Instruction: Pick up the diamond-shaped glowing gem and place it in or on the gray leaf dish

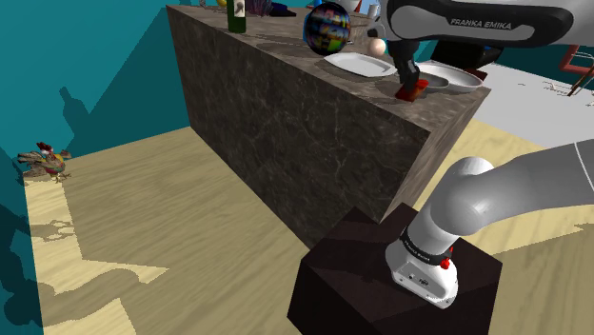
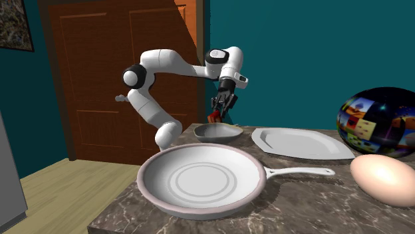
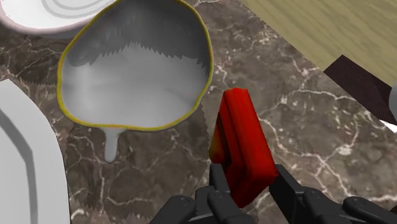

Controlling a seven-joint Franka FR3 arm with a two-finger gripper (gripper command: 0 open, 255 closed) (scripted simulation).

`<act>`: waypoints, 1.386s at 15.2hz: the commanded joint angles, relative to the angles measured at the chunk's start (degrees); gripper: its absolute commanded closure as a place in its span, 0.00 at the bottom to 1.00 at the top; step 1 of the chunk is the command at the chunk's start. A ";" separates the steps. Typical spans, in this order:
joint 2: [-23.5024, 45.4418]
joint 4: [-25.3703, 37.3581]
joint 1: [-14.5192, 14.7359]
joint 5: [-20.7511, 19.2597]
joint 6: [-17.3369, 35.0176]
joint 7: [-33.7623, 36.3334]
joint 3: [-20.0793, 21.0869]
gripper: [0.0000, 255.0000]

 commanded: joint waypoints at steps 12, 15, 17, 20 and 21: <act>3.13 11.64 -0.57 -0.51 -7.30 -4.66 1.15 1.00; 4.10 14.62 -0.73 -0.74 -9.01 -5.79 1.43 1.00; 4.80 16.67 -0.85 -0.92 -10.14 -6.57 1.62 1.00; 5.92 19.82 -1.03 -1.24 -11.86 -7.76 1.90 1.00; 6.32 20.90 -1.09 -1.36 -12.43 -8.16 1.99 1.00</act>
